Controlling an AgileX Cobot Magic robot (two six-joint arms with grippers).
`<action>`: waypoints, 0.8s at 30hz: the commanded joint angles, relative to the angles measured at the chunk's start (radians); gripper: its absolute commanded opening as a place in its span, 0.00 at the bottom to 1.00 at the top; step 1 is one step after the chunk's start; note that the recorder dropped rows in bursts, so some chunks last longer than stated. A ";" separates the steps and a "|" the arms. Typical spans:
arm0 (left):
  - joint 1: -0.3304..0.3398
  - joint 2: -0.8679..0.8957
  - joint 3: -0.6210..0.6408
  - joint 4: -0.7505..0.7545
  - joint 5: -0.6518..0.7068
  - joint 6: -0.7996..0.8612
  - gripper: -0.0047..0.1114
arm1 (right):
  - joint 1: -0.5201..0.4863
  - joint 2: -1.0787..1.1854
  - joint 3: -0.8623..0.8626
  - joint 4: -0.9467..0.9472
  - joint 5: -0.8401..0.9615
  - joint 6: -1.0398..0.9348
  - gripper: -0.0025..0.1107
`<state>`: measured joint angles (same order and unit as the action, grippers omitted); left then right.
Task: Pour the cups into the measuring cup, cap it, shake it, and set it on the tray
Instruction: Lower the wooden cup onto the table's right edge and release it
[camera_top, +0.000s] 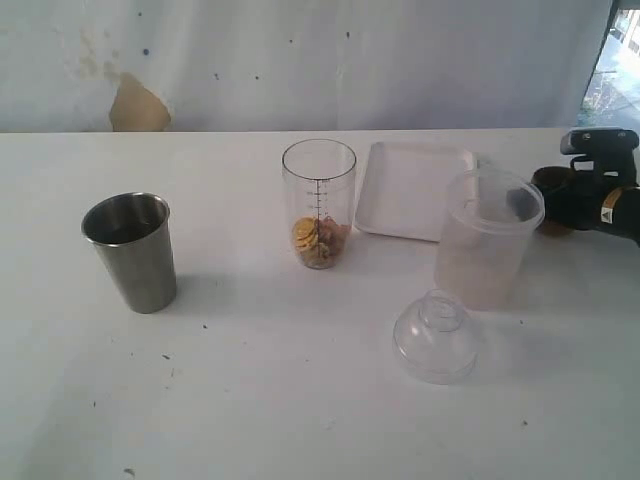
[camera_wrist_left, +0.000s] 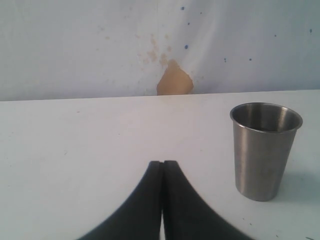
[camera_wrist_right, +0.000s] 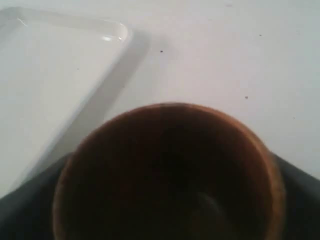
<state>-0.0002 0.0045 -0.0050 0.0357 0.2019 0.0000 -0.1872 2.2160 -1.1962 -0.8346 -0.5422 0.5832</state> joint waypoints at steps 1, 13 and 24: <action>-0.004 -0.004 0.005 -0.005 -0.009 0.000 0.04 | -0.004 -0.003 -0.002 0.004 0.009 -0.003 0.95; -0.004 -0.004 0.005 -0.005 -0.009 0.000 0.04 | -0.004 -0.055 -0.002 0.004 -0.025 -0.003 0.95; -0.004 -0.004 0.005 -0.005 -0.009 0.000 0.04 | -0.002 -0.205 0.000 -0.038 0.019 0.054 0.95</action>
<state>-0.0002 0.0045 -0.0050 0.0357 0.2019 0.0000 -0.1872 2.0601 -1.1962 -0.8548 -0.5294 0.6158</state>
